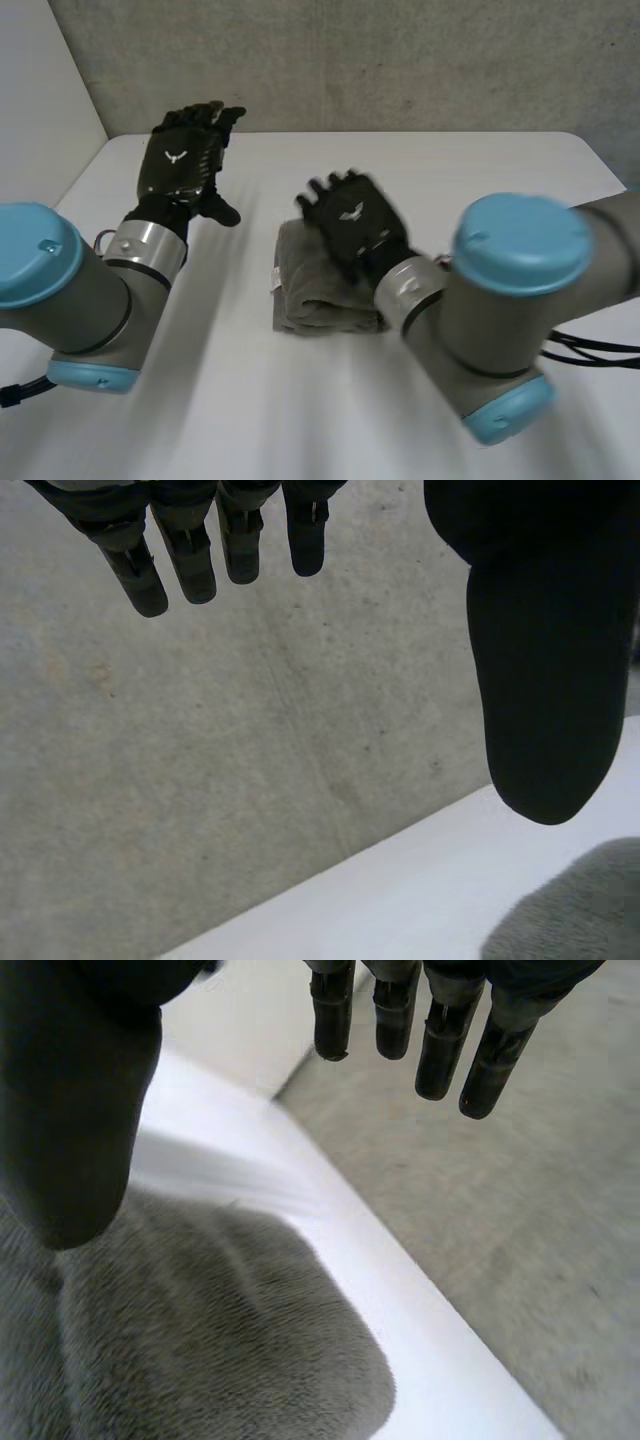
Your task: Fold the towel.
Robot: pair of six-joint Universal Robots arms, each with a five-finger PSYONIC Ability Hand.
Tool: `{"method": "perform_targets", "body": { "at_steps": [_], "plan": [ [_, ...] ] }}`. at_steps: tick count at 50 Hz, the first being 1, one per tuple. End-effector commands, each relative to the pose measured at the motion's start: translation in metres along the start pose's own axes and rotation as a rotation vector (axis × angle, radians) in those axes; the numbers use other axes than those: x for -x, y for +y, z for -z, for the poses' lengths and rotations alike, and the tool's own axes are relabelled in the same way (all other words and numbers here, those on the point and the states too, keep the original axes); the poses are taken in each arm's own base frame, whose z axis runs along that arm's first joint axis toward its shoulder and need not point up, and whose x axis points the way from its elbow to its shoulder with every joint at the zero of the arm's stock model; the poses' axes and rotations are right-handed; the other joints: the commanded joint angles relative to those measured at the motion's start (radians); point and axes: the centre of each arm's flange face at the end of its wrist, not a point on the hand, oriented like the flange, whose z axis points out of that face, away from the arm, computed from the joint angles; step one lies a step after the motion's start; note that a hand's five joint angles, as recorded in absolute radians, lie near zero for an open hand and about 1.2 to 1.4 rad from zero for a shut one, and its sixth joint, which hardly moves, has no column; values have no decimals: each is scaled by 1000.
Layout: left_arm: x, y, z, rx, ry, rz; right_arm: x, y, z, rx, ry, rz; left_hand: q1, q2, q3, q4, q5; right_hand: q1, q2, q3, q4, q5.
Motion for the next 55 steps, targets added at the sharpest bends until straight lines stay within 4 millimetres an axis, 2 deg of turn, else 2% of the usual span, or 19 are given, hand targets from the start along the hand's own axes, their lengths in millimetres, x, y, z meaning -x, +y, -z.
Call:
{"method": "perform_targets", "body": {
  "at_steps": [1,10,12,18,24,26,29,31,32,34,35,36,37,38,39,40,42,45,55],
  "plan": [
    [-19,22,2,106,47,90,-44,13,5,74,99,-168,32,33,31,34,9,-63,-79,-82,-96,-64],
    [-46,64,12,277,107,121,-44,53,-10,186,83,-231,35,36,34,37,12,-63,-79,-82,-96,-64],
    [-51,83,16,322,120,112,-36,75,-19,227,47,-283,41,42,40,43,18,-63,-79,-82,-96,-64],
    [-54,108,19,382,123,108,-23,115,-28,314,2,-344,44,45,43,46,21,-63,-79,-82,-96,-64],
    [-54,105,19,379,125,106,-28,103,-29,287,13,-340,41,42,40,43,18,-63,-79,-82,-96,-64],
    [-53,86,14,330,127,107,-45,68,-24,204,42,-327,41,42,40,43,18,-63,-79,-82,-96,-64],
    [-52,67,10,287,126,108,-57,49,-20,154,66,-318,41,42,40,43,18,-63,-79,-82,-96,-64],
    [-48,25,6,198,121,110,-78,12,-9,61,116,-301,38,39,37,40,15,-63,-79,-82,-96,-64],
    [-48,24,6,198,121,110,-78,11,-9,61,117,-301,38,39,37,40,15,-63,-79,-82,-96,-64],
    [-42,-23,5,110,114,111,-96,-26,7,-20,161,-287,38,39,37,40,15,-63,-79,-82,-96,-64],
    [-42,-23,5,110,114,111,-96,-26,7,-20,162,-287,38,39,37,40,15,-63,-79,-82,-96,-64],
    [-39,-46,6,74,111,111,-107,-41,15,-44,196,-284,41,42,40,43,18,-63,-79,-82,-96,-64],
    [-33,-70,7,43,91,110,-107,-41,15,-44,196,-284,41,42,40,43,18,-63,-79,-82,-96,-64],
    [-33,-70,8,42,91,110,-119,-51,23,-54,243,-279,41,42,40,43,18,-63,-79,-82,-96,-64],
    [-23,-86,9,35,55,105,-131,-62,30,-61,299,-277,41,42,40,43,18,-63,-79,-82,-96,-64],
    [-22,-86,9,35,55,104,-131,-62,30,-61,299,-277,41,42,40,43,18,-63,-79,-82,-96,-64],
    [2,-113,10,37,-35,96,-149,-76,42,-52,397,-273,44,45,43,46,21,-63,-79,-82,-96,-64],
    [15,-129,15,63,-92,92,-159,-82,50,-24,457,-275,44,45,43,46,21,-63,-79,-82,-96,-64],
    [24,-140,17,106,-121,89,-174,-86,56,-3,511,-271,41,42,40,43,18,-63,-79,-82,-96,-64]
  ]
}}
